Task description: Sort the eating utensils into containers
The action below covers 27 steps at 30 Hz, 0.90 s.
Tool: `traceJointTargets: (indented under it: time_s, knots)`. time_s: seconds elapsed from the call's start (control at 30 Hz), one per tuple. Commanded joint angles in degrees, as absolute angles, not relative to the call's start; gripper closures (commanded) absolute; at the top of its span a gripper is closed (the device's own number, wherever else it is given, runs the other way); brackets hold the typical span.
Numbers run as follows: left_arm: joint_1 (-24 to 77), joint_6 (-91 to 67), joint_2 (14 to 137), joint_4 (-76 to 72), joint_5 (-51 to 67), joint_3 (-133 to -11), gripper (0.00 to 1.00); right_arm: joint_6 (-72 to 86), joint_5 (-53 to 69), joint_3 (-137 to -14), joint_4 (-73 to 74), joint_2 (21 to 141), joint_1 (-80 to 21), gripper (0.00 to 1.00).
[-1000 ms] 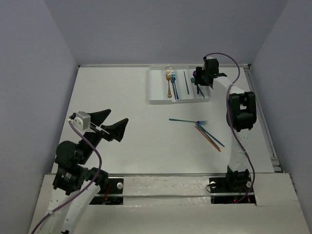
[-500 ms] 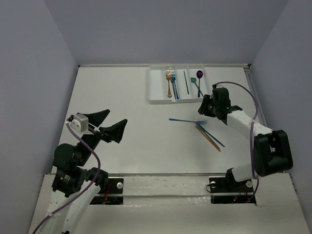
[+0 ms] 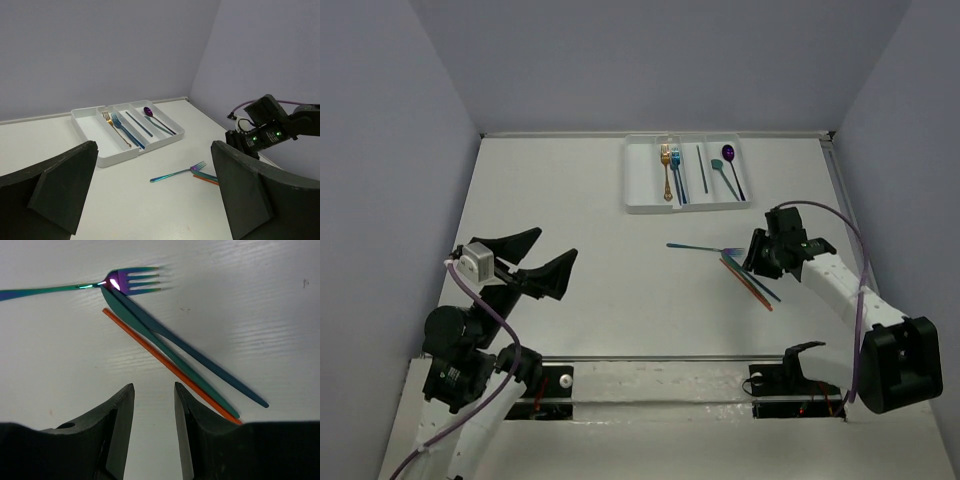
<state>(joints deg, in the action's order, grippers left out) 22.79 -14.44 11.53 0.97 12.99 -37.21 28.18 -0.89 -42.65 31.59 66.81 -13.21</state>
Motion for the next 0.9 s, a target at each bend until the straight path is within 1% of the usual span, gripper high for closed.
traceJointTargets:
  time_s: [0.0, 0.2, 0.77, 0.87]
  knots:
    - [23.03, -14.24, 10.28, -1.23, 12.3, -39.55, 0.01, 28.39, -0.44, -42.54, 34.63, 69.6, -13.62, 0.56]
    - [23.55, -14.06, 9.93, -1.14, 12.39, -39.55, 0.01, 28.74, 1.67, -40.7, 30.59, 72.16, -13.62, 0.58]
    - [24.08, -13.98, 9.84, -0.97, 12.39, -39.64, 0.01, 28.3, 0.26, -40.34, 27.07, 79.01, -15.2, 0.59]
    - [24.08, -14.06, 9.67, -1.05, 12.39, -39.64, 0.01, 28.3, -1.67, -40.69, 27.16, 79.71, -15.9, 0.58]
